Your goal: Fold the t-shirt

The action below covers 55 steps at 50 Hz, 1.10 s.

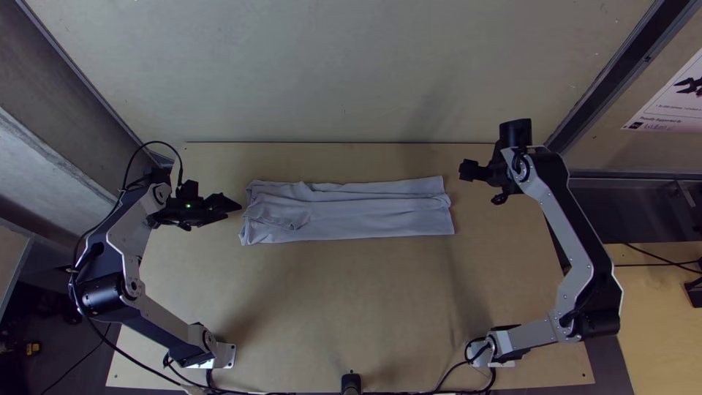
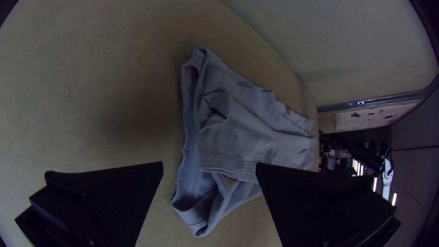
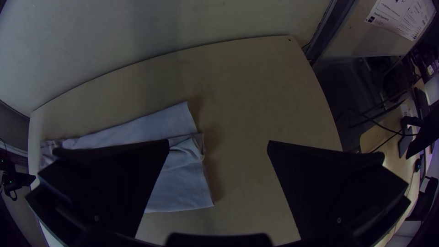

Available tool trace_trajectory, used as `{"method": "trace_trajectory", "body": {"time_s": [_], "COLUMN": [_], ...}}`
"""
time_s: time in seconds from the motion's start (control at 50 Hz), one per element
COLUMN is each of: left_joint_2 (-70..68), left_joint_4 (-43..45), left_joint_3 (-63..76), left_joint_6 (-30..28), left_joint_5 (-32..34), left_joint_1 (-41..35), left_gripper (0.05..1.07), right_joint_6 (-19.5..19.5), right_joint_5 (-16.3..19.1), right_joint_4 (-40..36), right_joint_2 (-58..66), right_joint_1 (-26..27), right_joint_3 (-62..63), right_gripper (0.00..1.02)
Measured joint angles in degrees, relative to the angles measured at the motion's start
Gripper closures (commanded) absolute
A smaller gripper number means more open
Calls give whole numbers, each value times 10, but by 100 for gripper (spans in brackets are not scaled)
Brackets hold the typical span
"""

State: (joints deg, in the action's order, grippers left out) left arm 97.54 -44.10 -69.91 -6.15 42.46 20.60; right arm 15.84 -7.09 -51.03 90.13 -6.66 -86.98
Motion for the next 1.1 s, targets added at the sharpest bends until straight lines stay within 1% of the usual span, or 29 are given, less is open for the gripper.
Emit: {"method": "trace_trajectory", "body": {"time_s": [0.2,0.22,0.36,0.5,0.64,0.74,0.84,0.96,1.1], "left_joint_2": [72,78,99,111,119,123,124,124,129], "left_joint_4": [0,-2,-6,-6,-2,11,45,89,111], "left_joint_3": [-6,-8,-27,-37,-40,-42,-43,-48,-65], "left_joint_6": [-15,-16,-16,-14,-3,20,54,94,129], "left_joint_5": [15,24,39,56,66,68,63,32,-19], "left_joint_1": [14,15,17,7,-24,-59,-97,-145,-190], "left_gripper": [10,10,10,10,10,10,10,10,10], "right_joint_6": [0,0,0,0,0,0,0,0,0], "right_joint_5": [0,0,0,0,0,0,0,0,0], "right_joint_4": [0,0,-1,0,0,0,0,0,0], "right_joint_2": [-16,-17,-21,-24,-27,-30,-38,-51,-59], "right_joint_1": [0,0,0,-1,-8,-8,-8,-8,-8], "right_joint_3": [12,13,19,23,33,39,47,57,64], "right_gripper": [3,3,3,3,3,3,3,3,3]}}
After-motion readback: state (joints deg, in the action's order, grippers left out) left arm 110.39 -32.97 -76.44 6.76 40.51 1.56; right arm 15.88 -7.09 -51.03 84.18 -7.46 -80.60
